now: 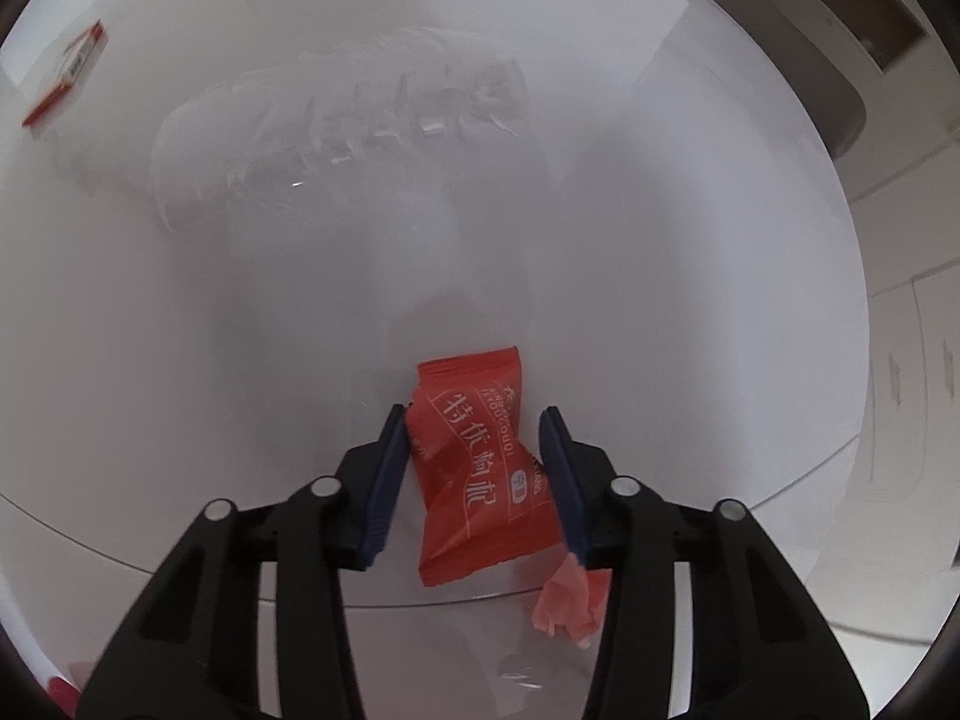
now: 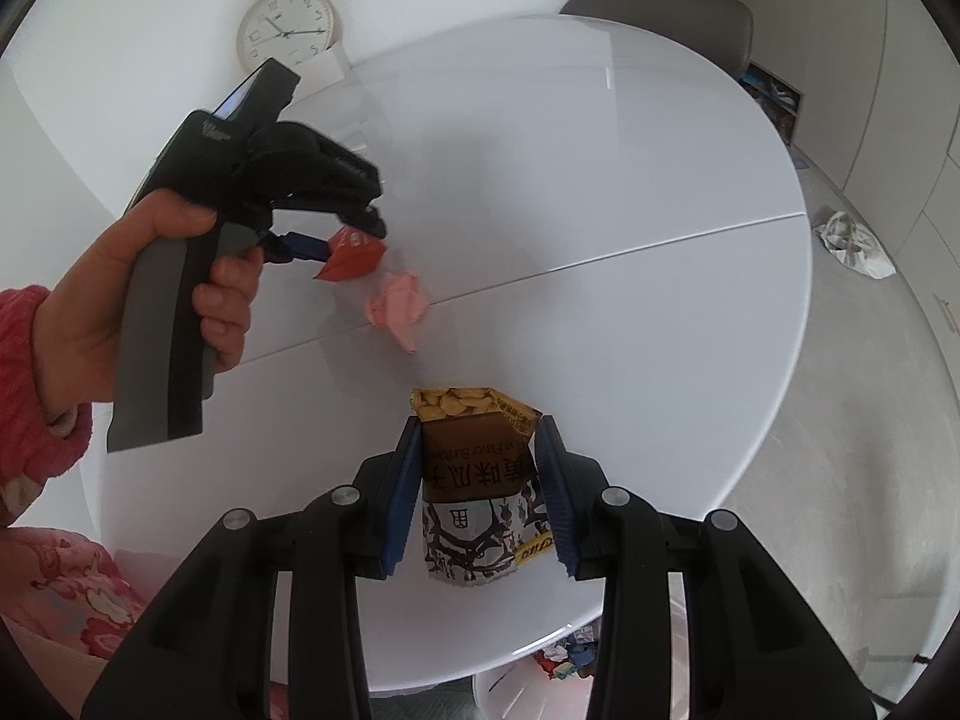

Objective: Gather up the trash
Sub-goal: 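Grasp the brown snack box with the right gripper while the left grasps the red wrapper, then drop the red wrapper and brown snack box into the wastebasket with both grippers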

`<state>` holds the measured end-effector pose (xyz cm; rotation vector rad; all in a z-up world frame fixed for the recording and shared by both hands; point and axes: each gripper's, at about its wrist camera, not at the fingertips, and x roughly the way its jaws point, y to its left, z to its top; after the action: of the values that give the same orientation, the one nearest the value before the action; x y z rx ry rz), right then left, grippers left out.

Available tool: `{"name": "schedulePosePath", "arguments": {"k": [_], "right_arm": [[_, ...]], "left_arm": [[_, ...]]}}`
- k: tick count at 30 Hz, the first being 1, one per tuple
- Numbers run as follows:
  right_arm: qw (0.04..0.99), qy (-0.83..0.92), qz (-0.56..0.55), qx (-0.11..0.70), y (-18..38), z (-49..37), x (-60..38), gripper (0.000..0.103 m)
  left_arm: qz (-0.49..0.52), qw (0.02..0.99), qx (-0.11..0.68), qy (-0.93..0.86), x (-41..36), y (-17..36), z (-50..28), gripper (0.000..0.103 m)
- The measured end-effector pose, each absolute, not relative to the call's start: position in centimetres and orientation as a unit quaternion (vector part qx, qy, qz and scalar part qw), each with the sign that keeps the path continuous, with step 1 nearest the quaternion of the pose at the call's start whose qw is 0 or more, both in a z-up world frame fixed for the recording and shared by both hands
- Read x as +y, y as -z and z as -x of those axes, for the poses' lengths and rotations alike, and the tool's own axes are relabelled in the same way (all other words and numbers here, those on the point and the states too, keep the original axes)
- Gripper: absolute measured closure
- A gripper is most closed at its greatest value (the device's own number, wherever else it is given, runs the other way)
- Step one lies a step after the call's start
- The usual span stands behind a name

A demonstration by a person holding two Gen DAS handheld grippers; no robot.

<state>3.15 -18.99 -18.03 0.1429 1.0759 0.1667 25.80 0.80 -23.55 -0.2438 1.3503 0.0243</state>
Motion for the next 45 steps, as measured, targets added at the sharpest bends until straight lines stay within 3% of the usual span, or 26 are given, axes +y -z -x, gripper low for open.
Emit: {"name": "schedulePosePath", "arguments": {"k": [16,27,34,41,43,45], "right_arm": [[0.864,-0.03,-0.087,0.495,17.0,1.1,-19.0,0.065],[0.859,0.077,-0.143,0.486,16.6,11.4,-21.6,0.065],[0.836,0.165,-0.186,0.489,17.6,19.8,-25.6,0.065],[0.82,0.2,-0.214,0.491,18.8,24.1,-28.5,0.065],[0.818,0.201,-0.219,0.492,19.1,24.7,-29.2,0.065],[0.817,0.201,-0.221,0.493,19.3,25.4,-29.7,0.065]], "left_arm": [[-0.019,0.795,0.598,0.099,-4.3,19.2,-20.3,0.067],[-0.115,0.741,0.576,0.325,-12.1,15.6,-8.0,0.067],[-0.191,0.661,0.591,0.421,-20.4,19.0,0.3,0.067],[-0.266,0.608,0.612,0.431,-24.6,25.8,7.9,0.066],[-0.271,0.601,0.622,0.421,-25.3,26.9,8.5,0.056],[-0.269,0.604,0.627,0.412,-25.3,27.2,8.8,0.019]]}}
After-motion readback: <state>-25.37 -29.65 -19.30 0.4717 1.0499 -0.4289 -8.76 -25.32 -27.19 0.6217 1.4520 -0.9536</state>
